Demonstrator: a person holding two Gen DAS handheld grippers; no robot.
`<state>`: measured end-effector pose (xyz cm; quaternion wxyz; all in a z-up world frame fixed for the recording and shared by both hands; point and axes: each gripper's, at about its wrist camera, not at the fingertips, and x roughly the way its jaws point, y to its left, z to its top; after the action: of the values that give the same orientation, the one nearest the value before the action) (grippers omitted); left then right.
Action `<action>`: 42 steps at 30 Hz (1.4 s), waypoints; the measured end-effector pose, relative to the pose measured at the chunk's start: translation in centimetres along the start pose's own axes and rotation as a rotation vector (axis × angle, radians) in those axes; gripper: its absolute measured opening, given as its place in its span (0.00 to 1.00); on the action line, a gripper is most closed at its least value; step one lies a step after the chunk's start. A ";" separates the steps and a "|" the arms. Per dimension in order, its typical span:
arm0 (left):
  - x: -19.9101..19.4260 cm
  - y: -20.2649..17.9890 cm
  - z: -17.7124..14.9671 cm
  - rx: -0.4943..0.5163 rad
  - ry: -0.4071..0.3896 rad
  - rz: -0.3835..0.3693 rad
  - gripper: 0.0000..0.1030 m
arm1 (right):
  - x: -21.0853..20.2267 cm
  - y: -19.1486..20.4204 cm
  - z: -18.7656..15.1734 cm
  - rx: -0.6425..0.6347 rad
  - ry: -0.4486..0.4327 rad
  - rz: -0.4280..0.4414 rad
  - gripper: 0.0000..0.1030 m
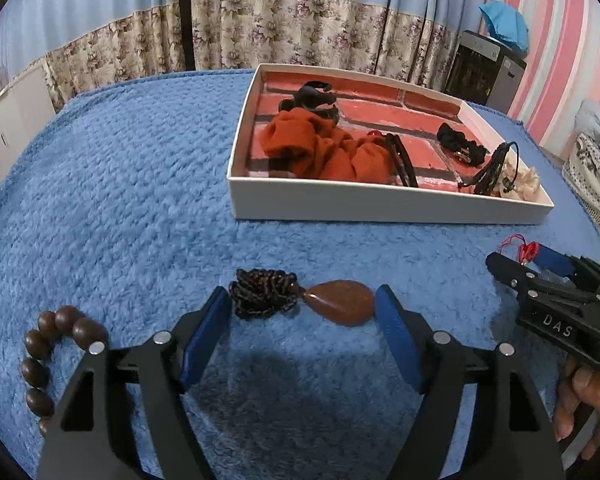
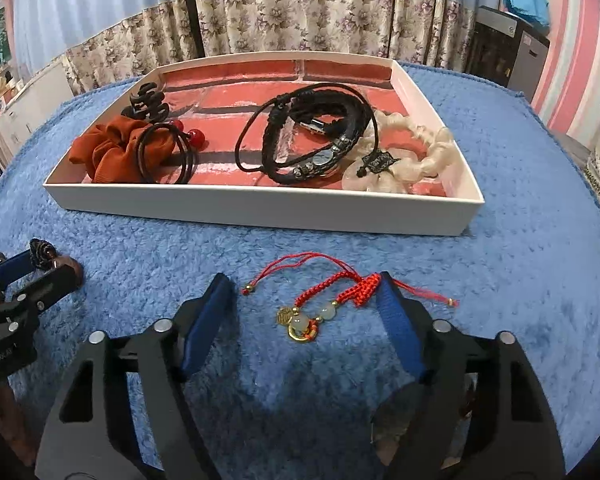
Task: Organize jewelry
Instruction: 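Grasp the black beaded pendant with the left tool while the right tool grasps the red-string charm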
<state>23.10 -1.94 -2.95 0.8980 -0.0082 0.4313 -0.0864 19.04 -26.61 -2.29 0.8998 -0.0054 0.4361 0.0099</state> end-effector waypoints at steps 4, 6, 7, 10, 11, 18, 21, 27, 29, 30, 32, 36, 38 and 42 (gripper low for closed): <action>0.1 -0.2 0.0 0.010 0.000 0.007 0.71 | -0.2 0.7 -0.1 -0.032 -0.020 -0.021 0.40; 0.0 -0.3 0.0 0.015 -0.005 0.002 0.69 | -0.3 1.0 -0.1 -0.053 -0.027 -0.025 0.32; -0.1 -0.3 -0.1 0.017 -0.008 -0.002 0.65 | -0.3 1.2 -0.1 -0.060 -0.028 -0.027 0.27; -0.2 -0.4 -0.2 0.021 -0.017 -0.013 0.51 | 0.0 1.5 -0.1 -0.063 -0.019 0.005 0.13; -0.2 -0.3 -0.2 0.016 -0.018 -0.016 0.50 | 0.0 1.5 -0.1 -0.060 -0.018 0.009 0.13; 0.2 -0.4 0.2 0.016 0.002 -0.022 0.53 | -0.2 1.6 -0.1 -0.047 -0.016 0.021 0.13; 0.7 -1.3 0.6 0.049 0.016 -0.024 0.69 | -0.3 1.1 -0.2 -0.038 -0.016 0.031 0.13; 1.8 -1.3 1.6 0.032 0.009 0.024 0.63 | -0.4 0.7 -0.3 -0.025 -0.014 0.046 0.13; 1.6 -0.9 1.5 0.018 -0.005 0.030 0.47 | -0.3 0.7 -0.2 -0.024 -0.014 0.048 0.13; 1.5 -0.7 1.4 0.009 -0.010 0.023 0.42 | -0.3 0.6 -0.2 -0.023 -0.014 0.050 0.13; 1.3 -0.2 1.1 -0.013 -0.019 0.020 0.24 | -0.4 0.7 -0.3 -0.022 -0.015 0.050 0.13; 0.7 0.0 0.6 -0.019 -0.027 0.006 0.24 | -0.5 0.4 -0.4 -0.013 -0.019 0.062 0.08; 0.4 0.1 0.4 -0.027 -0.035 -0.004 0.24 | -0.7 0.1 -0.4 0.001 -0.025 0.079 0.08; -0.5 0.3 0.2 -0.043 -0.052 -0.029 0.24 | -1.5 -0.4 -0.5 0.025 -0.040 0.114 0.08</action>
<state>23.03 -1.63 -2.48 0.9072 -0.0362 0.4094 -0.0899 17.69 -27.00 -1.39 0.9063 0.0309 0.4178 0.0560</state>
